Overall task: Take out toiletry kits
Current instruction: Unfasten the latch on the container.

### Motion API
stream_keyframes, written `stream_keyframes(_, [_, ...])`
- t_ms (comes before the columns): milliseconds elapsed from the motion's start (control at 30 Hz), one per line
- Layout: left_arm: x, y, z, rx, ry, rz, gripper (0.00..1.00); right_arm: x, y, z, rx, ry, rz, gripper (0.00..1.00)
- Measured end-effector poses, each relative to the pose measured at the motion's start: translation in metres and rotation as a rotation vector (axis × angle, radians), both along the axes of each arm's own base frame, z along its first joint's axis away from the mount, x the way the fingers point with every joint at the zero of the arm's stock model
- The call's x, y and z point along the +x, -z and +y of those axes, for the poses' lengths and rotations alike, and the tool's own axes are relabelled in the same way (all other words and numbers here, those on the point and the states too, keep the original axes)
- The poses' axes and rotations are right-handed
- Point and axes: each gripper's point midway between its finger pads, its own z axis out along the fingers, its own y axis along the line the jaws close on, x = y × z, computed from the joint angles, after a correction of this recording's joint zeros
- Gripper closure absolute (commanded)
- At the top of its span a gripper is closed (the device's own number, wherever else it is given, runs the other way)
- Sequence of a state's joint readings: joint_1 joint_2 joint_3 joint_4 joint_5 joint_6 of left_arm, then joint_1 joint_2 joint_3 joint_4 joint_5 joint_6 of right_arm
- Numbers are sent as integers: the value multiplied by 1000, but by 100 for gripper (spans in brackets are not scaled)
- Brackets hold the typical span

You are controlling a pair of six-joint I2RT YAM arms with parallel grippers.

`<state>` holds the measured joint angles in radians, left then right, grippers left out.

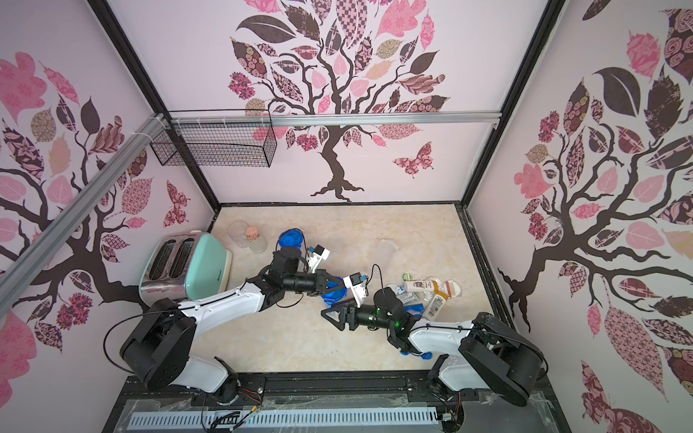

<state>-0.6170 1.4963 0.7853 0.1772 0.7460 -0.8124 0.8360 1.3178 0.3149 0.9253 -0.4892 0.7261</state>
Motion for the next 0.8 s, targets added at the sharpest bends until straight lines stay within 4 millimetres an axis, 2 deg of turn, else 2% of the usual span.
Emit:
stream_keyframes(433, [0, 0, 0, -15, -1, -14, 98, -10, 3, 5, -20, -99, -139, 21])
stream_keyframes(533, [1, 0, 0, -16, -2, -16, 99, -17, -9, 8, 17, -139, -200, 20])
stream_keyframes(800, [1, 0, 0, -17, -4, -15, 99, -25, -12, 7, 17, -180, -244, 16])
